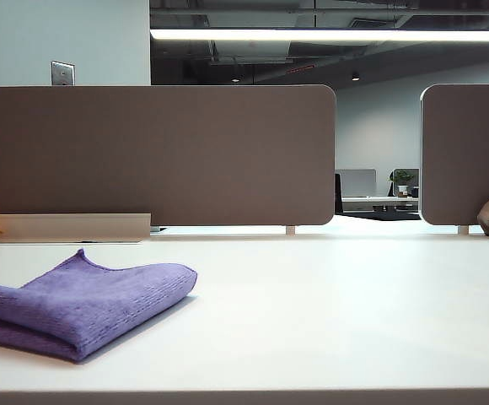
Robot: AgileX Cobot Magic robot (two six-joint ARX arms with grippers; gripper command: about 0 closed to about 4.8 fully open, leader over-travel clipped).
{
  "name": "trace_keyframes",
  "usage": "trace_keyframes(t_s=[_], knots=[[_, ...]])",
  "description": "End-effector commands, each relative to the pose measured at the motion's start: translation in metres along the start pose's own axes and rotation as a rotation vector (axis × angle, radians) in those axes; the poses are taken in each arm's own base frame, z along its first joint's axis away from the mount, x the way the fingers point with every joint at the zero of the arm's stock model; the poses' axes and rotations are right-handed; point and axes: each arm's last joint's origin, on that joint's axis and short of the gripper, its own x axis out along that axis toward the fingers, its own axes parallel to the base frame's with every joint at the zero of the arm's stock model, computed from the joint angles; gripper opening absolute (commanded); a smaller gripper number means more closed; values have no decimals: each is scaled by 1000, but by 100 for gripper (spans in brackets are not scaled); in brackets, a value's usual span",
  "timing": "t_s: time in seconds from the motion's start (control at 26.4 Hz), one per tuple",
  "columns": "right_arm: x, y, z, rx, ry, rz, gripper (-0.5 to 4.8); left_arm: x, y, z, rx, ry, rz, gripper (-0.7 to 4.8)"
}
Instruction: Fold the bottom of the cloth upward, then fold it vertically to form a square shape.
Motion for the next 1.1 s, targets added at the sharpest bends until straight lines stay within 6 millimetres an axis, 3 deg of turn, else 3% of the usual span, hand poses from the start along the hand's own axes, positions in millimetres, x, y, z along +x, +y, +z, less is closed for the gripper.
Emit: trace_keyframes(t_s=[0.04,0.15,0.38,1.1], knots=[[-1,-18,4,25,-47,-191,0,0,0,1,13,-27,-4,-2],[-2,-32,3,38,-42,-335,-1,1,0,0,14,-33,-3,-2],[-4,-40,2,45,-39,-416,-1,2,1,0,16,-41,-4,-2],[-4,-41,1,46,-37,-422,-1,2,0,0,16,-41,-4,-2]])
